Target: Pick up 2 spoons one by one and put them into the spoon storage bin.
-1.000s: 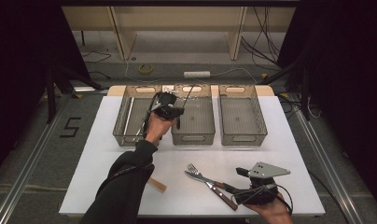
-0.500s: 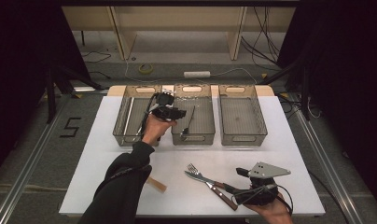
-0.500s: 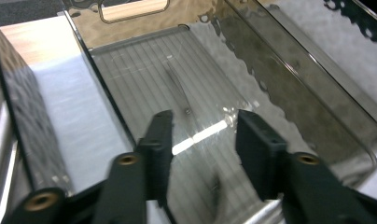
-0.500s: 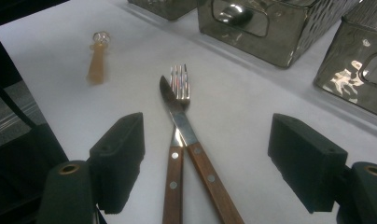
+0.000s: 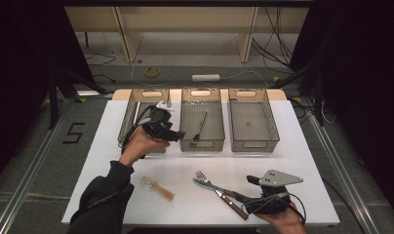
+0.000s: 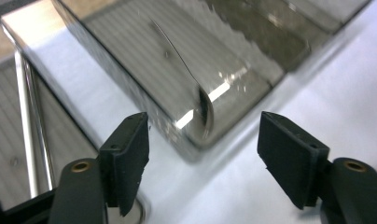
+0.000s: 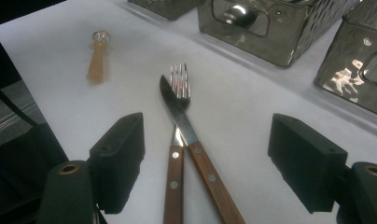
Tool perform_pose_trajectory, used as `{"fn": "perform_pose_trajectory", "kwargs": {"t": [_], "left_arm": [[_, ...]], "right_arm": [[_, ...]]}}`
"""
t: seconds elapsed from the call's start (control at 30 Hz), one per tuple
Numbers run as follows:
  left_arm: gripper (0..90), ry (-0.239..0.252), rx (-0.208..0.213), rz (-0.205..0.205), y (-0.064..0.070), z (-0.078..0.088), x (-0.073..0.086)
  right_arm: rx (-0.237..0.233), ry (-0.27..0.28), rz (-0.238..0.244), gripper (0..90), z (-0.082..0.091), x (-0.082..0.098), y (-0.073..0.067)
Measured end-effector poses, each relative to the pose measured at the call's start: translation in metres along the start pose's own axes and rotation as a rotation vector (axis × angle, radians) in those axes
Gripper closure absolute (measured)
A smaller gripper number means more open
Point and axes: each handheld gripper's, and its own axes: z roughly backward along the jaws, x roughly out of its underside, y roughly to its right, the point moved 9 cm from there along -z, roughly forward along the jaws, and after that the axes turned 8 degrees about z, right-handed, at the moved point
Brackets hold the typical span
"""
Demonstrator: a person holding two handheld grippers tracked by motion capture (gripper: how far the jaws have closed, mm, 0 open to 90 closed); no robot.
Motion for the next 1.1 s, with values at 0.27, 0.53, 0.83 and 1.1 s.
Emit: {"fn": "perform_pose_trajectory", "kwargs": {"t": [0.27, 0.53, 0.83, 1.1], "left_arm": [[30.6, -0.022, 0.017, -0.042, 0.004, 0.009, 0.021], [29.4, -0.055, 0.013, -0.105, 0.006, 0.017, 0.039], [27.5, -0.168, 0.016, -0.172, 0.007, 0.021, 0.080], [26.2, -0.238, 0.028, -0.216, 0.009, 0.024, 0.103]], "right_arm": [[-0.002, -0.010, 0.004, 28.3, -0.002, 0.001, 0.000], [-0.003, -0.002, 0.006, 28.3, -0.001, 0.000, 0.000], [-0.002, -0.006, 0.008, 28.3, -0.001, 0.000, -0.001], [-0.003, -0.008, 0.017, 28.3, -0.001, 0.000, -0.002]]}}
